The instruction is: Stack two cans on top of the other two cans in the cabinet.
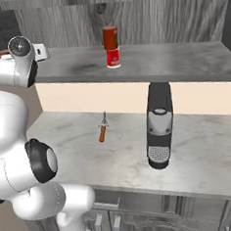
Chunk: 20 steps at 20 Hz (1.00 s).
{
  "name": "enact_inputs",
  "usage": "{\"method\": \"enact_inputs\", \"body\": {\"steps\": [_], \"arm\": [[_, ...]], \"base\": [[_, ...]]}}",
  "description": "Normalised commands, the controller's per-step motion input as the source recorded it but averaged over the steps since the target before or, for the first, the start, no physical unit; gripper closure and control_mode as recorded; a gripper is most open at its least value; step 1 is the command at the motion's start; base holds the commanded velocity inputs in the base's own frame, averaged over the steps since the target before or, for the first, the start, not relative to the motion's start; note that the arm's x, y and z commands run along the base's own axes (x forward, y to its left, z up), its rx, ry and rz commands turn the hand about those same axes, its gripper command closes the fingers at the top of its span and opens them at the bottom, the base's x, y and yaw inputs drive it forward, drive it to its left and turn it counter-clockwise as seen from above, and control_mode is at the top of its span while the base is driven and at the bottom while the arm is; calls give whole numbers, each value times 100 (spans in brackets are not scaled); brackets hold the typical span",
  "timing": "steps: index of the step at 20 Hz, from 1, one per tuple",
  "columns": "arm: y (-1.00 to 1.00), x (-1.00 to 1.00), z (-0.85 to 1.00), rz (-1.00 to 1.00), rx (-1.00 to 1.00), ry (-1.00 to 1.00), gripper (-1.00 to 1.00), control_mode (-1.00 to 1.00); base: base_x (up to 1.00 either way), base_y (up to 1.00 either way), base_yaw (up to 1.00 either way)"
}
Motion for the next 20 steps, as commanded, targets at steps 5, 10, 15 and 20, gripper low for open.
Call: {"method": "enact_inputs", "body": {"steps": [5,10,15,20], "arm": [[0,0,0,0,0,0,-100,-100],[0,0,0,0,0,0,-100,-100],[0,0,0,0,0,0,-100,-100],[0,0,0,0,0,0,-100,-100]], "base": [[0,0,0],[0,0,0],[0,0,0],[0,0,0]]}}
